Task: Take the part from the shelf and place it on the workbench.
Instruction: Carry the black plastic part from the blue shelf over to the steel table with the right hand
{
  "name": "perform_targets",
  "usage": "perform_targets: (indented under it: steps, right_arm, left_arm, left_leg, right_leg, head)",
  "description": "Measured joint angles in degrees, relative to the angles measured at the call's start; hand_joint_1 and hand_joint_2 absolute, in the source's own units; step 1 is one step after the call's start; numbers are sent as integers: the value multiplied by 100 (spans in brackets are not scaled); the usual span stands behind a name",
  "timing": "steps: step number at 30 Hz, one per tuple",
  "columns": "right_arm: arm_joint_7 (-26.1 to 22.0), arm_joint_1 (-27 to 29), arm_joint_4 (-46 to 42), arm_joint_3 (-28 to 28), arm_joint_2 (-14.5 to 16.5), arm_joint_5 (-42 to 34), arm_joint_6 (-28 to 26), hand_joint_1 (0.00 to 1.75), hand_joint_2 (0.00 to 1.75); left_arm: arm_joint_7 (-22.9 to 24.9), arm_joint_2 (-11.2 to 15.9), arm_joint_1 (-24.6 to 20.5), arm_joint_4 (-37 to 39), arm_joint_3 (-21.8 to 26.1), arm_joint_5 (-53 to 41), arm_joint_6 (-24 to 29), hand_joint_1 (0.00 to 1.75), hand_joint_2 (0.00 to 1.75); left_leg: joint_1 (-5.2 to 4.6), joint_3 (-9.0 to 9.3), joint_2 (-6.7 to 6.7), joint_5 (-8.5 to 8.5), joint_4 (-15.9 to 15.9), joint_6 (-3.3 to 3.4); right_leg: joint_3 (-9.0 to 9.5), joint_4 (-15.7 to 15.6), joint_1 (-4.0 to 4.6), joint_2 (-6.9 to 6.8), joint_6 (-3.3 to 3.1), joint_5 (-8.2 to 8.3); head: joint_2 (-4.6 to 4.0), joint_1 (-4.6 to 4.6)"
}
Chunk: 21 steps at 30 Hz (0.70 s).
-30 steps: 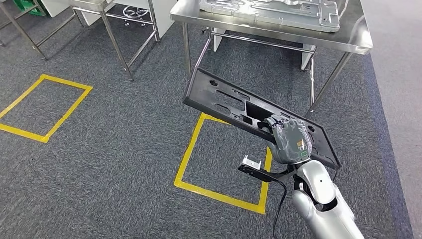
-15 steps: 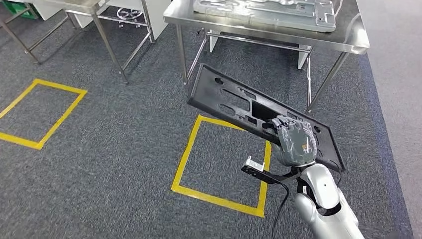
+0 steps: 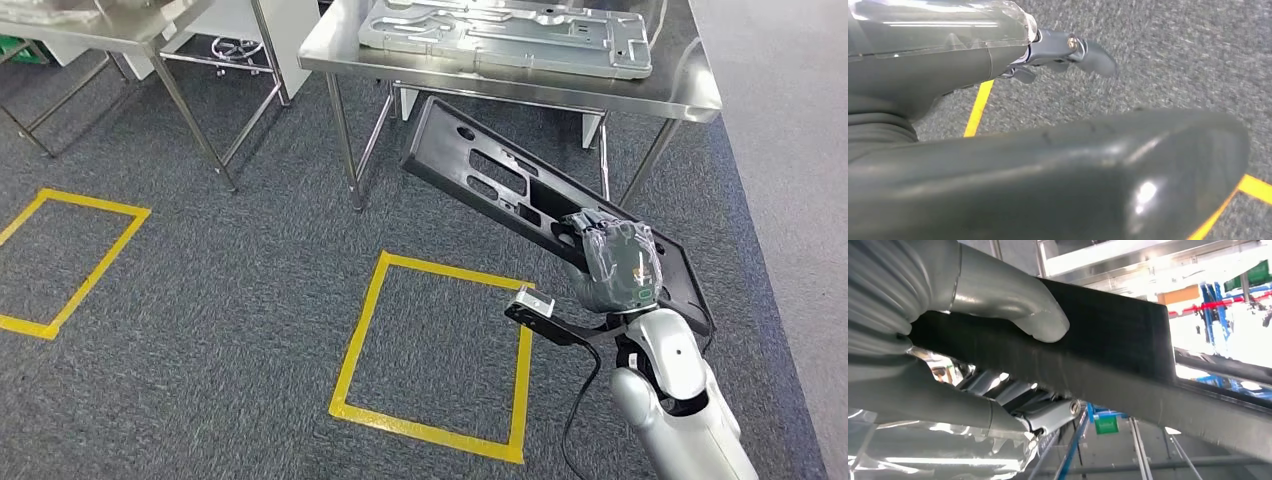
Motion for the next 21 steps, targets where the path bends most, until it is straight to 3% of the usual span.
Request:
perform_targets:
  steps: [2,4,5,7,9,10,11,12,14,15,18,19,21]
  right_arm:
    - [2,-30,-14,-44,-24,-31,16,175,175]
    - [8,-87,-27,-93,-56,-66,30,175,175]
    - [11,-125,-29,-116,-75,-84,44,175,175]
    - [13,-191,-13,-164,-108,-137,88,175,175]
    - [27,-246,37,-219,-130,-219,157,175,175]
    - [41,-296,80,-251,-138,-273,209,175,175]
    - [54,-376,138,-285,-145,-332,270,175,175]
    - [64,-477,214,-320,-150,-390,337,175,175]
    - [80,-741,436,-369,-150,-475,472,175,175]
    - [89,-866,548,-379,-148,-493,525,175,175]
    - [129,-1260,839,-379,-97,-492,589,175,175]
    - [137,-1414,940,-368,-49,-475,585,175,175]
    - [144,-1669,1142,-326,84,-421,564,175,175]
  left_arm:
    - [17,0,-3,1,6,7,2,0,0]
    - [30,-12,-15,2,9,6,3,0,0]
    - [37,-18,-21,3,12,5,3,0,0]
    - [52,-21,-24,3,16,-1,3,0,0]
    - [63,-28,-17,3,18,-22,3,0,0]
    - [65,-34,-14,3,18,-39,1,0,0]
    - [66,-40,-11,3,17,-60,-2,0,0]
    - [66,-45,-8,3,17,-83,-4,0,0]
    - [64,-49,-21,3,16,-119,-7,0,0]
    - [60,-48,-32,3,16,-135,-9,0,0]
    - [20,-51,-66,3,14,-178,-31,0,0]
    - [2,-60,-81,3,13,-184,-47,0,0]
    - [-21,-86,-111,4,11,-186,-78,0,0]
  left_leg:
    - [7,111,-8,-33,-85,35]
    - [39,286,-12,-62,-207,77]
    - [57,374,-15,-85,-258,86]
    - [76,513,-17,-182,-303,91]
    - [96,669,-23,-314,-307,77]
    - [106,764,-27,-387,-306,60]
    - [114,865,-29,-465,-306,36]
    - [115,940,-30,-544,-308,5]
    - [111,1058,-21,-688,-302,-71]
    - [107,1094,-14,-731,-302,-112]
    - [116,1127,1,-731,-167,-212]
    - [121,1023,1,-709,46,-232]
    - [128,603,0,-798,738,-257]
  right_leg:
    - [26,44,-5,2,77,23]
    - [-140,397,-14,-27,145,81]
    - [-340,700,-27,-42,173,44]
    - [-839,1313,-69,-64,234,-227]
    - [-1166,1478,-118,-78,289,-469]
    - [-1219,1330,-142,-89,311,-416]
    - [-1208,1037,-164,-104,332,-183]
    - [-1172,669,-184,-130,349,210]
    - [-1119,141,-172,-178,309,802]
    - [-1114,48,-156,-185,258,927]
    - [-999,27,-149,-150,94,842]
    - [-926,7,-153,-143,52,803]
    - [-782,-26,-145,-132,-5,708]
  head:
    - [1,2]
    - [2,20]
    - [2,32]
    - [1,55]
    - [0,55]
    - [0,57]
    - [0,59]
    - [0,61]
    - [0,55]
    - [0,54]
    - [0,48]
    - [0,35]
    - [0,15]
